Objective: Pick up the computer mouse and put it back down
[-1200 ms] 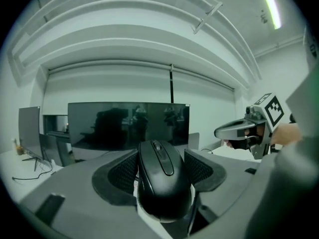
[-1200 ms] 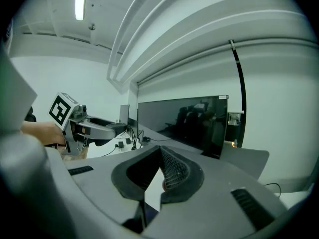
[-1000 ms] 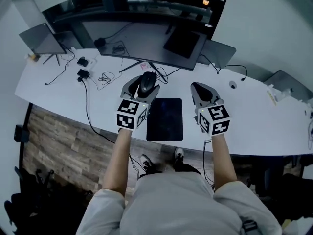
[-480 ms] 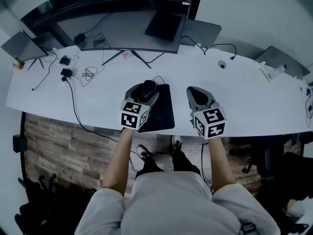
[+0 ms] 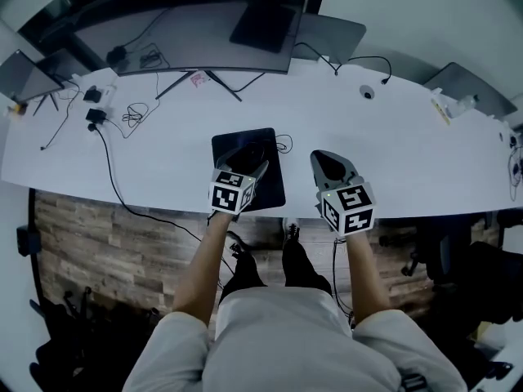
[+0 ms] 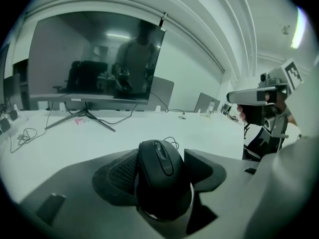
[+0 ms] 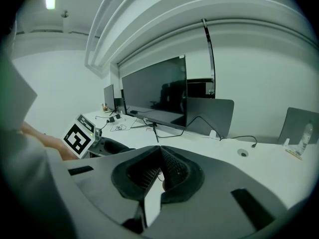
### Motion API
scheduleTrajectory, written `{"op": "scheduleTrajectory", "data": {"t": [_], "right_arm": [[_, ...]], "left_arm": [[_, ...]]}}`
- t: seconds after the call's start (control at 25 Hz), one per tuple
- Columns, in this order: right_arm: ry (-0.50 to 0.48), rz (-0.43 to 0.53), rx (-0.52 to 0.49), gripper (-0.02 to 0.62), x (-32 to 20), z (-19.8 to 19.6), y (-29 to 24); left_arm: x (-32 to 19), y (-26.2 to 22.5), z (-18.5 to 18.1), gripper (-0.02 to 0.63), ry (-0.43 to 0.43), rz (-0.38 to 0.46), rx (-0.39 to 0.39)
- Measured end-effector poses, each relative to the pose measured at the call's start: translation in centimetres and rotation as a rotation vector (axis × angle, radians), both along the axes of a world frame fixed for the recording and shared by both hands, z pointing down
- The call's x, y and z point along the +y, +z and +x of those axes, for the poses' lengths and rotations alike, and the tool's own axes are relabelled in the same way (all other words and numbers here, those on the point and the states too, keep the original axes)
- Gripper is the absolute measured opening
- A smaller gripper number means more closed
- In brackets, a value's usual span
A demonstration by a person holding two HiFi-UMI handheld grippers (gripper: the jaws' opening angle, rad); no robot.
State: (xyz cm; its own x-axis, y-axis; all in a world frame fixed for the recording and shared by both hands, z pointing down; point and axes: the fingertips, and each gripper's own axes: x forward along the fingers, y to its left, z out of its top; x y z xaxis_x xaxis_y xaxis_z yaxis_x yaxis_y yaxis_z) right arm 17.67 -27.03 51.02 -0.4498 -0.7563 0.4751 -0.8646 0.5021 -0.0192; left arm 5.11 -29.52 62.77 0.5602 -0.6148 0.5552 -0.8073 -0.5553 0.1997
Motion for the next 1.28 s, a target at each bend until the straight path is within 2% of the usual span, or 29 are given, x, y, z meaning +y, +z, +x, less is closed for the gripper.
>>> {"op": "scheduleTrajectory", "data": {"t": [0.4, 0.6, 0.68, 0.76, 0.84, 1.0, 1.08, 1.28], "right_arm": [[0.011, -0.062, 0.016, 0.015, 0.1, 0.6, 3.4], [-0.002, -0.070, 0.019, 0.015, -0.4, -0.1, 3.8], [-0.009, -0.066, 0.019, 0.015, -0.7, -0.5, 3.7], [-0.017, -0.058, 0.019, 0.015, -1.1, -0.8, 3.3], [-0.021, -0.043, 0.019, 0.015, -1.9, -1.0, 2.4], [-0.033, 0.012, 0.004, 0.015, -3.9, -1.9, -0.6], [-0.045, 0.050, -0.006, 0.015, -5.0, -2.6, -2.7], [-0.129, 0.167, -0.003, 0.015, -7.4, -5.3, -8.1]], "left_arm": [[2.2, 7.6, 0.3, 0.284, 0.029, -0.135, -0.080], [2.4, 10.0, -0.3, 0.285, 0.061, -0.155, -0.226], [2.4, 10.5, -0.4, 0.288, 0.071, -0.159, -0.254], [2.2, 10.1, -0.6, 0.297, 0.073, -0.150, -0.234], [2.0, 8.9, -1.0, 0.313, 0.063, -0.139, -0.170], [0.7, 4.3, -3.7, 0.321, -0.036, -0.102, 0.015], [-0.4, 1.3, -5.7, 0.312, -0.093, -0.050, 0.060], [-3.0, -7.5, -11.5, 0.159, -0.220, 0.139, 0.068]]}}
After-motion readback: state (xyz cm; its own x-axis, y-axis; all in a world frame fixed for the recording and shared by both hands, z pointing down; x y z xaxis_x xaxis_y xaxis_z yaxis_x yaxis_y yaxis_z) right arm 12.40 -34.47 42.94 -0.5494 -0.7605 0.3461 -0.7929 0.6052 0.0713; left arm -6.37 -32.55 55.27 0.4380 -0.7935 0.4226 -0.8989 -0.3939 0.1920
